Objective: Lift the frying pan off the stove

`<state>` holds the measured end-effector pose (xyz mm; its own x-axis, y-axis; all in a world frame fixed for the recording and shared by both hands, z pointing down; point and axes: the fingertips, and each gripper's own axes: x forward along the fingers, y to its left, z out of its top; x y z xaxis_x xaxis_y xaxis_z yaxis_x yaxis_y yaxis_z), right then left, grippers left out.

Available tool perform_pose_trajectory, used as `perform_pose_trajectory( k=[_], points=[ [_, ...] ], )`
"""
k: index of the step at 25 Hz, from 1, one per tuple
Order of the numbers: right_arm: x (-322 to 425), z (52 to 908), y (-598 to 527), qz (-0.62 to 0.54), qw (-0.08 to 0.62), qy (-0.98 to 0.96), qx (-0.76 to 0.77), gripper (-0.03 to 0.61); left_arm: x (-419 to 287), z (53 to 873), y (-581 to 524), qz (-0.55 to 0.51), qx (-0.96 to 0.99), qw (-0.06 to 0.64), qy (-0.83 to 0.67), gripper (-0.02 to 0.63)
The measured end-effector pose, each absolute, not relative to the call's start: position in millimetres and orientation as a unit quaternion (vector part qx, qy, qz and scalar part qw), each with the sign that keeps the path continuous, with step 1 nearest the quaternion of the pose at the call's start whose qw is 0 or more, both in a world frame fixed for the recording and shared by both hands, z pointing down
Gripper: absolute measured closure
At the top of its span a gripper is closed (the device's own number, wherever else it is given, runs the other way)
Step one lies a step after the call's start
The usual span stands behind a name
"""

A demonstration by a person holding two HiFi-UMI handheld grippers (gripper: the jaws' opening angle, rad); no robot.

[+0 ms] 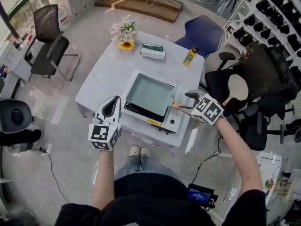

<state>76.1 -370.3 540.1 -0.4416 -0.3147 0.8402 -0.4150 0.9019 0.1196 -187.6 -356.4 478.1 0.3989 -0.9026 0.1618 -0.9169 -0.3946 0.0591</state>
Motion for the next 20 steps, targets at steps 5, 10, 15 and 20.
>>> perform_pose_trajectory(
  k=[5, 10, 15, 20],
  points=[
    [83, 588, -358, 0.068, 0.548, -0.815, 0.175, 0.328, -195, 481, -356, 0.055, 0.831, 0.071, -0.549, 0.594],
    [84, 614, -358, 0.075, 0.589, -0.791, 0.151, 0.328, -204, 483, -355, 0.058, 0.826, 0.074, -0.556, 0.594],
    [80, 627, -360, 0.075, 0.621, -0.770, 0.129, 0.330, -211, 488, -354, 0.062, 0.822, 0.079, -0.560, 0.594],
    [78, 638, -360, 0.092, 0.638, -0.755, 0.120, 0.353, -216, 490, -352, 0.061, 0.819, 0.081, -0.564, 0.594]
  ],
)
